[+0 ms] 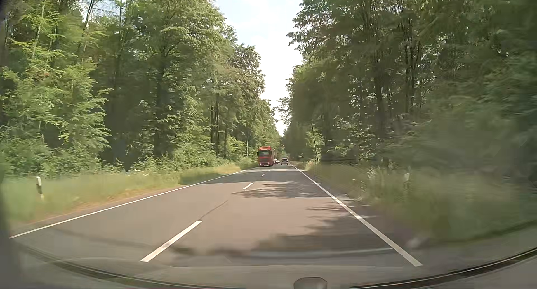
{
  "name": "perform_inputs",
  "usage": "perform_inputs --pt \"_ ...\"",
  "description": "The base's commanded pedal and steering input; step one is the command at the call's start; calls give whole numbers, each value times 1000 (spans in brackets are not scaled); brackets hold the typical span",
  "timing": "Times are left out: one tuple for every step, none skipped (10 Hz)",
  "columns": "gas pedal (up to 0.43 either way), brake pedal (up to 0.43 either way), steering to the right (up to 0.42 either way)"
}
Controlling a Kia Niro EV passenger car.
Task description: Follow the waypoints while adhering to traffic rules and regulations
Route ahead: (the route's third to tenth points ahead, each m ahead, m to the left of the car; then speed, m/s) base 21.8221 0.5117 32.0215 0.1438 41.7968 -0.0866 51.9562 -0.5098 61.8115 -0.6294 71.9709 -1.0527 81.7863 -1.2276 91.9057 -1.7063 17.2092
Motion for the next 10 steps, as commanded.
perform_inputs --pt "87 30 1" --pt "87 37 1" --pt "87 30 0" --pt "87 30 0" --pt "87 37 0" --pt "87 30 0" --pt "87 37 0" --pt "87 30 0" --pt "87 30 0" --pt "87 37 0"
